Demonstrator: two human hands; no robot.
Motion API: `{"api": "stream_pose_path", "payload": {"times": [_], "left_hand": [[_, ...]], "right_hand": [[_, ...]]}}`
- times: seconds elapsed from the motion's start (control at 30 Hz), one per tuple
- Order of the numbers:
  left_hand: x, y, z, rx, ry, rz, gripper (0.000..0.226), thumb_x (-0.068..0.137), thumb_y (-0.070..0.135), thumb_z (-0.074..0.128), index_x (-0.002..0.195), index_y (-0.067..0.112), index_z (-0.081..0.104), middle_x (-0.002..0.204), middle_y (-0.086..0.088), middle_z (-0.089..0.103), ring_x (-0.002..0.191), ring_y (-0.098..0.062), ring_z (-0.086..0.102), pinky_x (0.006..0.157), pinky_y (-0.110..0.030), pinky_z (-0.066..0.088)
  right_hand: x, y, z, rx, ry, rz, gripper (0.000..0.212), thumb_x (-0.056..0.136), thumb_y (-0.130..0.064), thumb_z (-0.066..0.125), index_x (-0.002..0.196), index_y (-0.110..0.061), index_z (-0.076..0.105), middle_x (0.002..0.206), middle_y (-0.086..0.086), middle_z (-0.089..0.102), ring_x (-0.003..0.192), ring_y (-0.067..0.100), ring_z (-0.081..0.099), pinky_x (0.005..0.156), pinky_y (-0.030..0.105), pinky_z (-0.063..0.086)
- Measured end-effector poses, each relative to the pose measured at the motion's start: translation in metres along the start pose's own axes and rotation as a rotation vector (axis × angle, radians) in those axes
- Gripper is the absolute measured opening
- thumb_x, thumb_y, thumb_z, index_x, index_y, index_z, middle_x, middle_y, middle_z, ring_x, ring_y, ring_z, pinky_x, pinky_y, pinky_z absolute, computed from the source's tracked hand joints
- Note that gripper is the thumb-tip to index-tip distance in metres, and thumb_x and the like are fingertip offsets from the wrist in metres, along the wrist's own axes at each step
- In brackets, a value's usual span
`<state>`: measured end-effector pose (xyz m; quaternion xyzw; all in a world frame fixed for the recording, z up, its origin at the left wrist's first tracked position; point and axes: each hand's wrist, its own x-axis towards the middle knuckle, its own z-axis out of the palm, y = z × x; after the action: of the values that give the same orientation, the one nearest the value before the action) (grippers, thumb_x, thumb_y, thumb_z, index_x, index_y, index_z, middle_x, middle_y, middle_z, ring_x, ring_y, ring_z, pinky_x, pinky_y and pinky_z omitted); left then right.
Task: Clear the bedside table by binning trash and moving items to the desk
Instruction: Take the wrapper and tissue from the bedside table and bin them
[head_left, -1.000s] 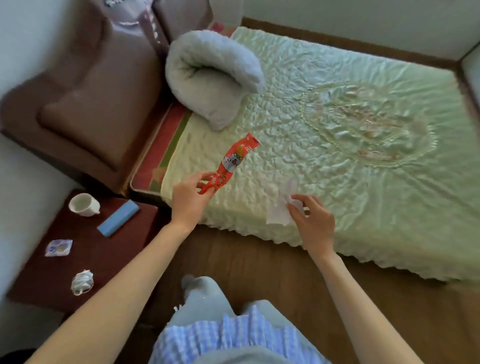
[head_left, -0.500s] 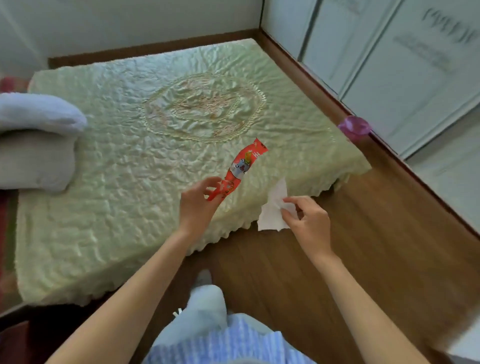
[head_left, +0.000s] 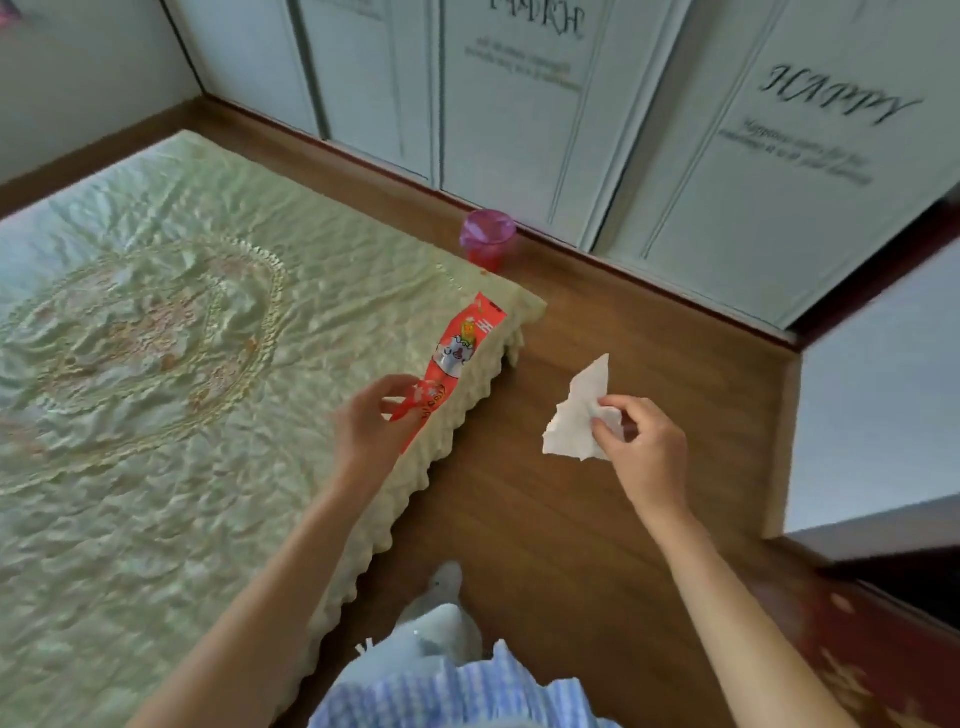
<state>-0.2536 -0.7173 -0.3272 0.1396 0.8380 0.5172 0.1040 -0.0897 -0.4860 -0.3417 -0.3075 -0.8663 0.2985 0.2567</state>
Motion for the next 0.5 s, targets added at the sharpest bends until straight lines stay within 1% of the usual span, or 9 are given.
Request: {"api": "stream_pose_path", "payload": {"times": [0.1,0.2,0.23,0.3,0.37,0.47,0.5], "left_hand": [[0.050,0.014,0.022,0.015,-0.079,0.040,0.024,0.077,0.017,0.075,0.096,0.030,0.068,0.086,0.026,0.063,0.079,0.005,0.061,0.061,-0.020,0.049],[0.093,0.029,0.051,0.037,-0.137,0.067,0.024,0.077,0.017,0.074,0.097,0.028,0.069,0.087,0.020,0.066,0.079,0.004,0.061,0.067,-0.026,0.052],[0.105,0.034,0.061,0.050,-0.155,0.076,0.025,0.077,0.017,0.074,0.099,0.027,0.070,0.088,0.018,0.066,0.079,0.003,0.062,0.068,-0.026,0.052],[0.127,0.044,0.085,0.061,-0.201,0.091,0.026,0.076,0.016,0.074,0.100,0.026,0.069,0.090,0.015,0.067,0.078,0.004,0.061,0.066,-0.019,0.050],[0.148,0.053,0.112,0.064,-0.250,0.092,0.026,0.077,0.015,0.074,0.101,0.025,0.070,0.091,0.014,0.067,0.077,0.005,0.061,0.062,-0.013,0.048],[0.178,0.064,0.156,0.069,-0.305,0.099,0.026,0.077,0.014,0.074,0.102,0.023,0.070,0.093,0.012,0.070,0.081,0.003,0.063,0.065,-0.014,0.052],[0.187,0.069,0.172,0.071,-0.312,0.098,0.026,0.077,0.015,0.073,0.102,0.023,0.070,0.093,0.012,0.070,0.081,0.003,0.064,0.065,-0.012,0.051]], "right_hand": [[0.031,0.020,-0.001,-0.026,0.059,0.085,0.019,0.079,-0.017,0.073,0.097,-0.018,0.070,0.091,-0.006,0.066,0.074,0.012,0.060,0.063,0.034,0.053],[0.051,0.041,-0.002,-0.059,0.096,0.146,0.019,0.080,-0.016,0.072,0.098,-0.016,0.070,0.092,-0.002,0.068,0.073,0.011,0.059,0.064,0.034,0.054],[0.057,0.049,-0.003,-0.061,0.112,0.174,0.019,0.079,-0.016,0.072,0.098,-0.017,0.070,0.092,-0.003,0.067,0.072,0.011,0.060,0.063,0.036,0.054],[0.067,0.066,-0.005,-0.070,0.132,0.229,0.019,0.080,-0.018,0.073,0.099,-0.020,0.069,0.091,-0.007,0.066,0.071,0.011,0.060,0.061,0.037,0.055],[0.080,0.083,-0.009,-0.067,0.142,0.270,0.019,0.080,-0.019,0.073,0.099,-0.020,0.069,0.090,-0.010,0.064,0.071,0.010,0.060,0.059,0.033,0.056],[0.108,0.110,-0.016,-0.065,0.144,0.323,0.019,0.082,-0.020,0.072,0.100,-0.017,0.069,0.092,-0.004,0.067,0.073,0.008,0.058,0.059,0.020,0.049],[0.121,0.119,-0.019,-0.068,0.146,0.334,0.019,0.082,-0.020,0.071,0.100,-0.016,0.069,0.092,-0.003,0.068,0.073,0.007,0.058,0.059,0.018,0.048]]}}
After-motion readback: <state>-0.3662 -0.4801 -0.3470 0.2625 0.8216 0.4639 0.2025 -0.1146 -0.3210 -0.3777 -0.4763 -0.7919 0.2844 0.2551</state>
